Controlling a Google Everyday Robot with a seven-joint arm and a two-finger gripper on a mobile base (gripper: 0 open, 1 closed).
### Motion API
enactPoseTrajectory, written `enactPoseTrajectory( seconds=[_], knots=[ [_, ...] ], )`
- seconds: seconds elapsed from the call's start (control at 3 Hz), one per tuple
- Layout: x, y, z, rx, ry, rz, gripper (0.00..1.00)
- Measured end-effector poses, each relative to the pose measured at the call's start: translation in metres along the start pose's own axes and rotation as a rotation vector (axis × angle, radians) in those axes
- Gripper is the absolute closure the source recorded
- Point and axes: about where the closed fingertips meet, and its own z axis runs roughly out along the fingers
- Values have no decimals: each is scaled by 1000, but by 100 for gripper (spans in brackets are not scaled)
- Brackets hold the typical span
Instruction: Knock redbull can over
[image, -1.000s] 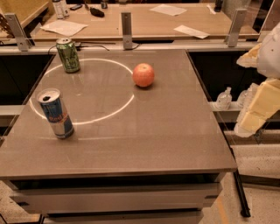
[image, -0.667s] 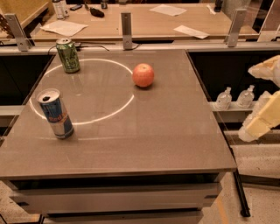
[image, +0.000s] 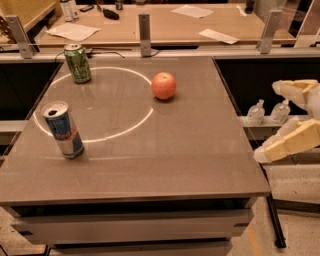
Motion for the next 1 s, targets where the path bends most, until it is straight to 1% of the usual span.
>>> enactPoseTrajectory(
  seconds=[0.33,0.67,1.0],
  knots=[
    [-34,17,17,-61,-198,6,0],
    [-62,29,30,-71,-223,29,0],
    [-66,31,31,-74,-216,50,0]
  ],
)
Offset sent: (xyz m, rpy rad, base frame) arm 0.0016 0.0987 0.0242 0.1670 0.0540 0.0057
